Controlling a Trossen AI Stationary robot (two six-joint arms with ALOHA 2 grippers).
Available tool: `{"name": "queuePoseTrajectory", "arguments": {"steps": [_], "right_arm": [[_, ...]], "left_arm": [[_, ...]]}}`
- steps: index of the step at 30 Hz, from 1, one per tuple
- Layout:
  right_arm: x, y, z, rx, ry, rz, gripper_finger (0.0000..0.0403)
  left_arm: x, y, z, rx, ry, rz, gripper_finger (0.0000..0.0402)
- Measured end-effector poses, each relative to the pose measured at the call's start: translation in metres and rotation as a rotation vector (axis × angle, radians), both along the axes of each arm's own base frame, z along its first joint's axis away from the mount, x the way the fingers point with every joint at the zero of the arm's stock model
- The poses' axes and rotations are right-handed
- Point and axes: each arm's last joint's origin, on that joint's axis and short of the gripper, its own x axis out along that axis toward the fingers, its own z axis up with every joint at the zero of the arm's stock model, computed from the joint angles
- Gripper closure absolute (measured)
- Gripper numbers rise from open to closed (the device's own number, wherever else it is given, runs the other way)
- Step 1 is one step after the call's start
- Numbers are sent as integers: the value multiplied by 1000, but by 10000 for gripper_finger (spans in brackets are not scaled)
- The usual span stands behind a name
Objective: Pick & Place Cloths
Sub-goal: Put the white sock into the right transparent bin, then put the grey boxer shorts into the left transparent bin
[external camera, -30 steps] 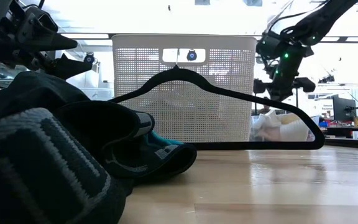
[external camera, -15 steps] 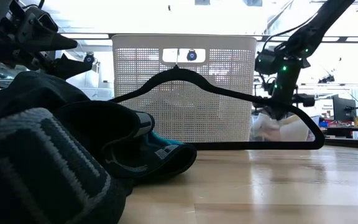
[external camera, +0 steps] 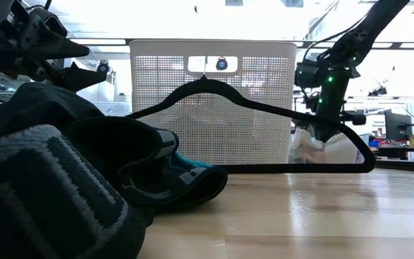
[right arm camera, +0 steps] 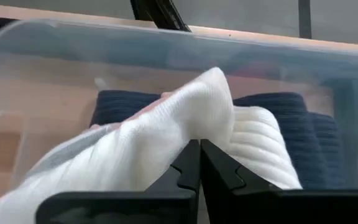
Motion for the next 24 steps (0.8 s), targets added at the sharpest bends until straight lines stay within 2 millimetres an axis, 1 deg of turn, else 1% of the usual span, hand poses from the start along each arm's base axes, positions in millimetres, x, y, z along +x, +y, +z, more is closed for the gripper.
{"name": "queuePoseTrajectory", "arguments": {"steps": [6,10,13,16,18,21,24], "right_arm": [[-6,11,21,-21,-24,52,400],[-2,24,37,-29,-88,159,400],[3,38,49,-50,-137,264,400],[11,57,63,-73,-185,403,400],[18,74,71,-88,-204,505,400],[29,104,81,-105,-242,703,400],[41,139,88,-109,-296,929,400]], "left_arm": [[0,0,0,0,0,0,83],[0,0,0,-7,0,0,83],[0,0,0,-13,0,0,83],[0,0,0,-33,0,0,83],[0,0,0,-34,0,-1,83],[0,0,0,-37,0,-1,83],[0,0,0,-38,0,-1,83]]}}
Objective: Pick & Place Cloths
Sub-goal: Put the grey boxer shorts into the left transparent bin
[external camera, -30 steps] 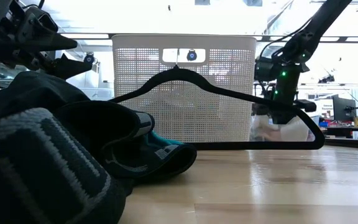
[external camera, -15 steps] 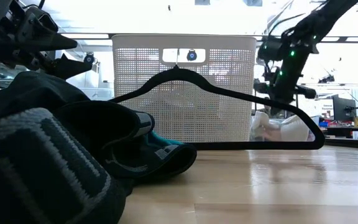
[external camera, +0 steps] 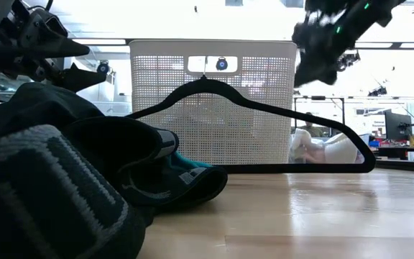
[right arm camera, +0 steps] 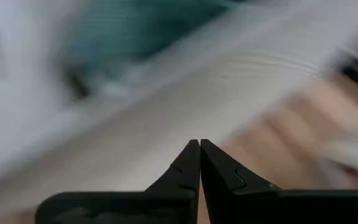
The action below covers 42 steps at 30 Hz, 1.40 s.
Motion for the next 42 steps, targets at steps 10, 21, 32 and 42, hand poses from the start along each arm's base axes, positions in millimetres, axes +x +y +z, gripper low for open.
{"name": "queuePoseTrajectory", "arguments": {"steps": [10,21,32,42], "right_arm": [[10,83,-54,28,-392,340,400],[-39,89,-96,85,-501,288,400],[-68,88,-104,67,-603,360,400],[-71,92,-99,74,-642,530,400]], "left_arm": [[0,0,0,-4,-2,1,83],[0,0,0,-3,5,1,83],[0,0,0,-3,4,3,83],[0,0,0,-14,4,4,83]]}}
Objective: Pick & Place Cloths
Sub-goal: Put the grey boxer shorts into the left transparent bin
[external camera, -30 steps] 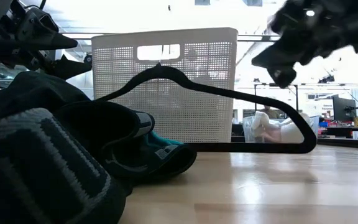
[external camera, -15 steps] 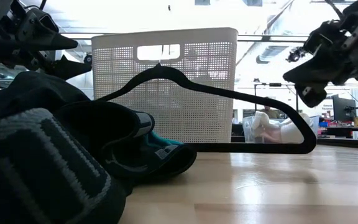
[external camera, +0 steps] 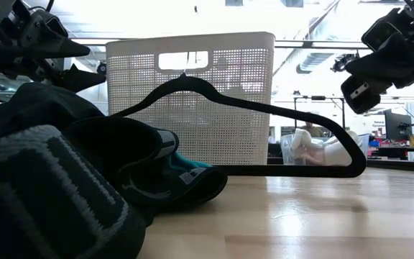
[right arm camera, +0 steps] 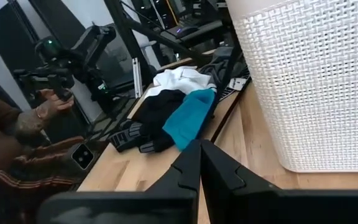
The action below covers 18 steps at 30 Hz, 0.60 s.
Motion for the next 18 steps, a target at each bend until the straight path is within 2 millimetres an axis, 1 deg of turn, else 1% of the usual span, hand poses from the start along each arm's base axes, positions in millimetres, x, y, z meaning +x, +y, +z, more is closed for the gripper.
{"name": "queuePoseTrajectory", "arguments": {"steps": [13,18], "right_arm": [[0,0,0,-1,3,-10,400],[0,0,-1,-1,4,-10,400]], "left_arm": [[0,1,0,-6,0,25,83],[0,1,-4,1,42,45,83]]}}
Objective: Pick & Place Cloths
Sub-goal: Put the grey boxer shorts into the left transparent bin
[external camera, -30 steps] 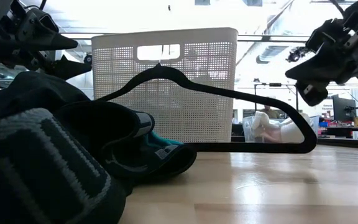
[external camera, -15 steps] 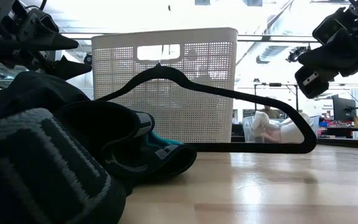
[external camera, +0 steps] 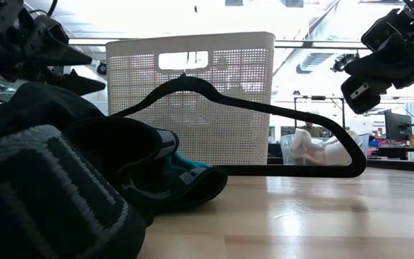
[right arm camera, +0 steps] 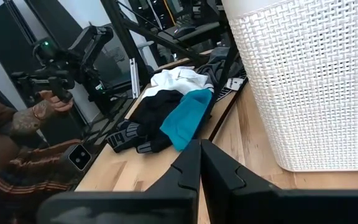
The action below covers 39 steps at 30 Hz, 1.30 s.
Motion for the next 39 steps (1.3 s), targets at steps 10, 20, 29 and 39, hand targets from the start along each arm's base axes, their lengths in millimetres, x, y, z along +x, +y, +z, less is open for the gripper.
{"name": "queuePoseTrajectory", "arguments": {"steps": [10,20,29,39], "right_arm": [[0,0,0,0,0,0,400],[0,0,0,0,1,0,400],[0,0,-1,0,4,0,400],[0,0,-1,0,5,0,400]], "left_arm": [[0,0,-3,-71,28,0,83],[-1,0,17,-83,144,8,83],[-13,2,49,-46,307,31,83],[-28,4,51,-258,583,137,83]]}}
